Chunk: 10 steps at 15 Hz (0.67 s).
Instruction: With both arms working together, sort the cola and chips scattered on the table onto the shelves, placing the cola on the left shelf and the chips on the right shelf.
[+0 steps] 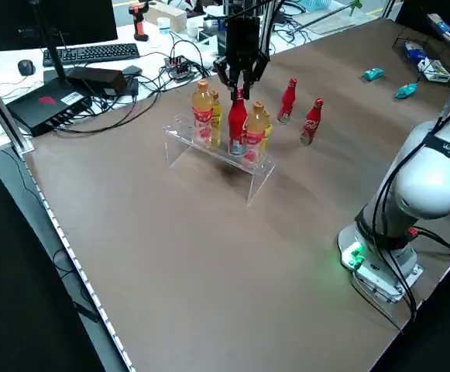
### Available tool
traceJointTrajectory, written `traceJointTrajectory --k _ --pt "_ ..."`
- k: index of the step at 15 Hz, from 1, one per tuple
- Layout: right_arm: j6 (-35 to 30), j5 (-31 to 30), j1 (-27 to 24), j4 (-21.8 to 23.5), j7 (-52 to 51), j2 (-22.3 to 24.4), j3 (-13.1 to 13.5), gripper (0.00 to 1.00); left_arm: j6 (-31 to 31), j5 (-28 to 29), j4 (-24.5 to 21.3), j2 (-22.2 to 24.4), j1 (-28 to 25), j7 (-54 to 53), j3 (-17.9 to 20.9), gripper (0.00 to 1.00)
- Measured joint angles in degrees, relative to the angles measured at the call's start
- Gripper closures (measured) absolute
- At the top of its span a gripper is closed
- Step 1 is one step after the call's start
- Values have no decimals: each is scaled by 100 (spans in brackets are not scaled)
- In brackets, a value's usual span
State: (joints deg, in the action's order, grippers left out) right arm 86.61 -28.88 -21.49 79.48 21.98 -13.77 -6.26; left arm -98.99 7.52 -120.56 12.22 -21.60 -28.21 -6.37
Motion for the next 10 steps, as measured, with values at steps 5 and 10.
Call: traceJointTrajectory --k 5,10 --pt "-278 -1 369 -27 -343 106 -192 71 -69 0 -202 90 -4 5 -9 68" --pt "-616 792 1626 -6 1101 160 -253 60 -95 0 -198 103 36 9 -58 33"
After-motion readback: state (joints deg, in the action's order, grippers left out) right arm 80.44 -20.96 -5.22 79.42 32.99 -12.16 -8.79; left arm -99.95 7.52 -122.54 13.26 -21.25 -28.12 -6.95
